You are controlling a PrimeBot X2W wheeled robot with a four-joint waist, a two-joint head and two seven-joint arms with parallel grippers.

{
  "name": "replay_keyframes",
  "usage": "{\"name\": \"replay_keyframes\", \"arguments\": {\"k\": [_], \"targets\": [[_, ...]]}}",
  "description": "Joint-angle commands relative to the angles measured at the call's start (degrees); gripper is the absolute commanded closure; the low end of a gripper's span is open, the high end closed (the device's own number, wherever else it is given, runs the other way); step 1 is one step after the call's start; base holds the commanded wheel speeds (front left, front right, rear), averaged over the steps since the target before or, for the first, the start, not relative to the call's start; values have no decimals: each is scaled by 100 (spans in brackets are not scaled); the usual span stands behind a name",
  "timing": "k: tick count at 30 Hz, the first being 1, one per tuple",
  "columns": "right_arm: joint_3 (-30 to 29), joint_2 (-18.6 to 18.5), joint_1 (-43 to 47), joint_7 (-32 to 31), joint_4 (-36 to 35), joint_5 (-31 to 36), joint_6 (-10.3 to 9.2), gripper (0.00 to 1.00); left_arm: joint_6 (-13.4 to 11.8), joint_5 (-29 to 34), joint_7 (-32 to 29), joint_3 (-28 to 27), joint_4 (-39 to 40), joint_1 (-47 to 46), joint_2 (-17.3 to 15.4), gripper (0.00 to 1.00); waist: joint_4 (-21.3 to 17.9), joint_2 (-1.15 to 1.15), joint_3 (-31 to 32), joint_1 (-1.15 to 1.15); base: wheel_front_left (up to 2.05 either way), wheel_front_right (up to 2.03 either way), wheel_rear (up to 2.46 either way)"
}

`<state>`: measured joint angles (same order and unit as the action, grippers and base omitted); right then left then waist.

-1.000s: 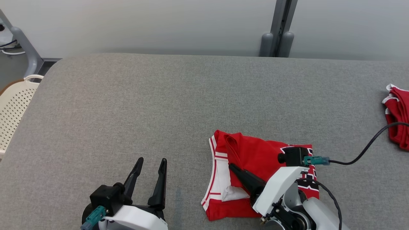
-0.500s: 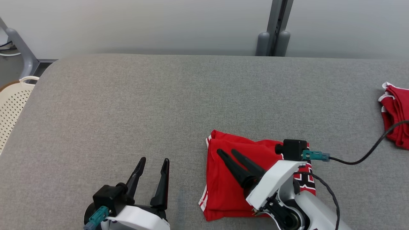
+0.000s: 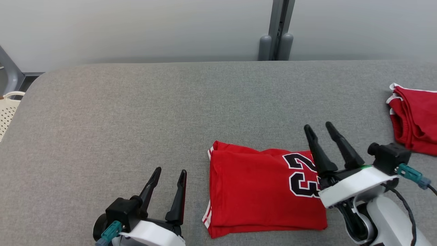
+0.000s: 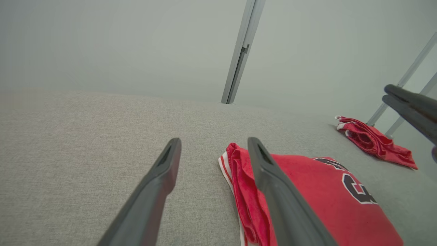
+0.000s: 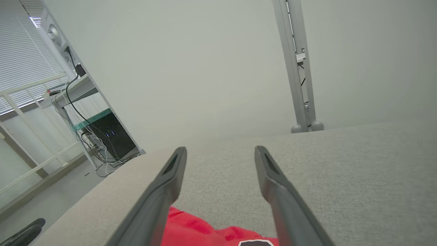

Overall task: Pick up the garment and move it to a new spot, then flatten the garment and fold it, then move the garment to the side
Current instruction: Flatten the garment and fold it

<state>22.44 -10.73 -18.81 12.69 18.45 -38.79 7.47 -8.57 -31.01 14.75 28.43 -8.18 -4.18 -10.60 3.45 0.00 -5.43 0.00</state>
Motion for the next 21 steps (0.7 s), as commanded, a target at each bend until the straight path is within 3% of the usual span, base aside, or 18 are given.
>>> {"name": "replay_keyframes", "arguments": {"k": [1,13,21], "targets": [[-141,-10,104,77,-62,218,6,0,10,61,39,-18,18,-127,-41,0,-44,0,16,0,0,0,0],[-1776,521,1291,237,-1096,2164,6,0,-107,341,50,-413,104,33,9,0,-323,0,171,0,0,0,0],[-2187,734,1968,256,-1585,2245,6,0,-78,655,48,-893,184,398,87,0,-344,0,354,0,0,0,0]]}}
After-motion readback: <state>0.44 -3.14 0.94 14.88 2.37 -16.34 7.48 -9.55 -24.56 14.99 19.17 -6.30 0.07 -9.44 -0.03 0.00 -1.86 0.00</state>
